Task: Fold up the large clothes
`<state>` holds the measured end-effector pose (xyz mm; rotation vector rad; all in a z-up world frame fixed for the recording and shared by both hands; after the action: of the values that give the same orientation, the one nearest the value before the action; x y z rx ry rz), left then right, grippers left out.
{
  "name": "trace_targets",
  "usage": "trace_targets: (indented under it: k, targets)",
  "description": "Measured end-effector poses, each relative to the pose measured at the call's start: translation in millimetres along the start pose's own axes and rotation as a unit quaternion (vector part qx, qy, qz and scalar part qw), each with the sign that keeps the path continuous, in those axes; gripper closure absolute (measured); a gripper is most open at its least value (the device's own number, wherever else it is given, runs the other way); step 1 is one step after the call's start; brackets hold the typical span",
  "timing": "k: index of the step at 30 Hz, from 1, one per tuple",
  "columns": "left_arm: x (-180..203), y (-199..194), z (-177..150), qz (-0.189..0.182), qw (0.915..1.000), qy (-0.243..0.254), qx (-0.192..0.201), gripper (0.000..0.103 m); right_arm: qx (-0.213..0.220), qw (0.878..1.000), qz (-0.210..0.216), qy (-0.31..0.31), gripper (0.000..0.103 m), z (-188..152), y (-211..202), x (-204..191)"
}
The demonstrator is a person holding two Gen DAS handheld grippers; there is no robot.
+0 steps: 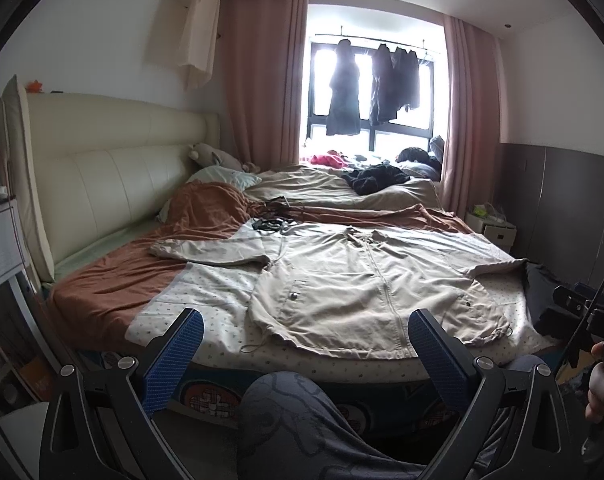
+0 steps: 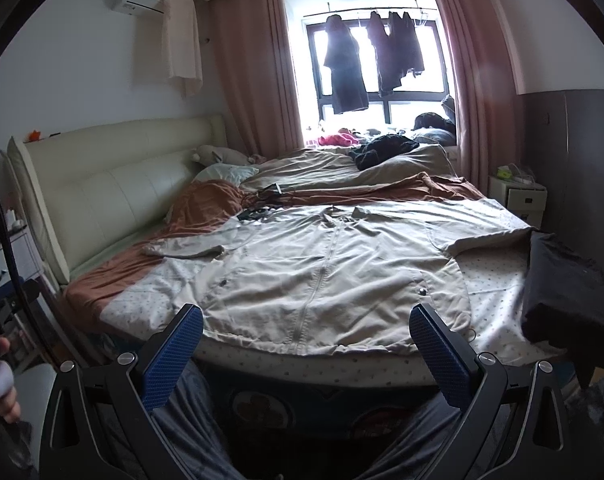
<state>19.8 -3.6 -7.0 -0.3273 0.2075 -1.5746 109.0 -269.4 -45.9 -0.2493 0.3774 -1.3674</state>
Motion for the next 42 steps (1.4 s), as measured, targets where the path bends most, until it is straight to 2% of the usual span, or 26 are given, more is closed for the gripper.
trace_targets:
  k: [27,42]
  targets:
    - [-1,2,-3,-0.001,1.0000,-0.001,-0.004,0.000,-0.002,1.000,0.010,0.007,0.000,-6,2,-2]
    - [3,-14,-2,-0.005,0.9999,0.000,0.011,0.000,0.002,1.000,0.014,0.011,0.000,-4,-5,-8]
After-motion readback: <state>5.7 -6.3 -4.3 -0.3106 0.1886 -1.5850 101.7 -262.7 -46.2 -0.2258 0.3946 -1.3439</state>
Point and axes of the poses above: each gripper's, at about its wrist camera, not at the fingertips, and y roughly the way its jaws point, x to its right, z to its top, the point moved 4 cm from there along y, roughly the way its jaws point, and after that the axes turned 1 degree about -y, right-handed, at the moved point
